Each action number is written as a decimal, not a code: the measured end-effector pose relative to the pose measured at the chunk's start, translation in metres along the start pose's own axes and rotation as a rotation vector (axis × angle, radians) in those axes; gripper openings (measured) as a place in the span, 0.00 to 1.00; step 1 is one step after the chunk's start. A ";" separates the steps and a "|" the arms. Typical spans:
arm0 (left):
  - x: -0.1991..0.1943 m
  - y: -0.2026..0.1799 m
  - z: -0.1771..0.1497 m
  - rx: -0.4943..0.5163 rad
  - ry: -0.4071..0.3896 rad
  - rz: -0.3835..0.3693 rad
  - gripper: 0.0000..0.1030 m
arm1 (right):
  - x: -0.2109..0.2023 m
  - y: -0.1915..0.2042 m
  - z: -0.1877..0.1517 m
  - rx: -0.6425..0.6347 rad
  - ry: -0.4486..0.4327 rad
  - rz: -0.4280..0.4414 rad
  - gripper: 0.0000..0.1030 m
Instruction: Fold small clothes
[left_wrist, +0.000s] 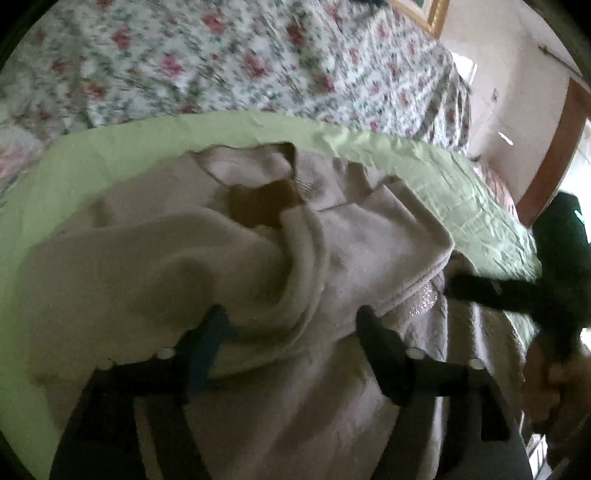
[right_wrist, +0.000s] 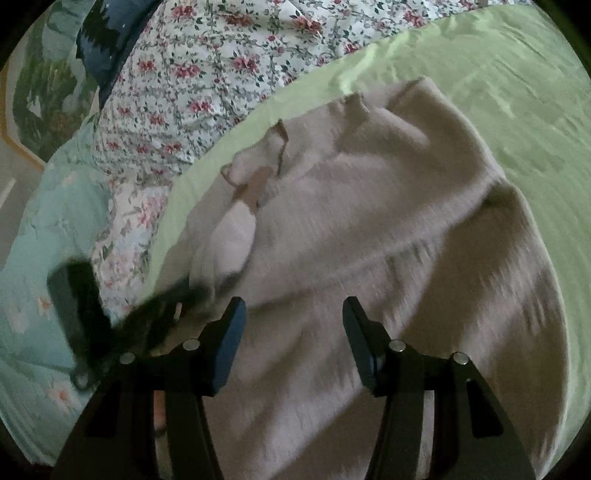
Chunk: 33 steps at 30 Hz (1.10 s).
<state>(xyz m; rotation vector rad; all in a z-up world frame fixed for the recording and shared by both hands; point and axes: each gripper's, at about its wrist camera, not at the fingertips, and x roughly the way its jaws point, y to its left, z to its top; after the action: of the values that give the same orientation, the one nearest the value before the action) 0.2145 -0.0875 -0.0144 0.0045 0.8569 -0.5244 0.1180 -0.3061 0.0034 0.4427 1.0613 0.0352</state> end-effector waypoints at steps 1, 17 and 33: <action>-0.008 0.004 -0.004 -0.006 -0.005 0.004 0.73 | 0.004 0.003 0.007 0.000 -0.015 0.005 0.54; -0.042 0.148 -0.045 -0.406 0.041 0.314 0.72 | 0.129 0.065 0.094 -0.091 0.057 0.053 0.08; -0.026 0.149 -0.036 -0.391 0.063 0.483 0.63 | 0.030 -0.042 0.043 0.063 -0.197 -0.074 0.07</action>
<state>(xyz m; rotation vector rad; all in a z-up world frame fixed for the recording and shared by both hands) 0.2410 0.0614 -0.0496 -0.1271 0.9704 0.1003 0.1619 -0.3510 -0.0199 0.4542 0.8858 -0.1056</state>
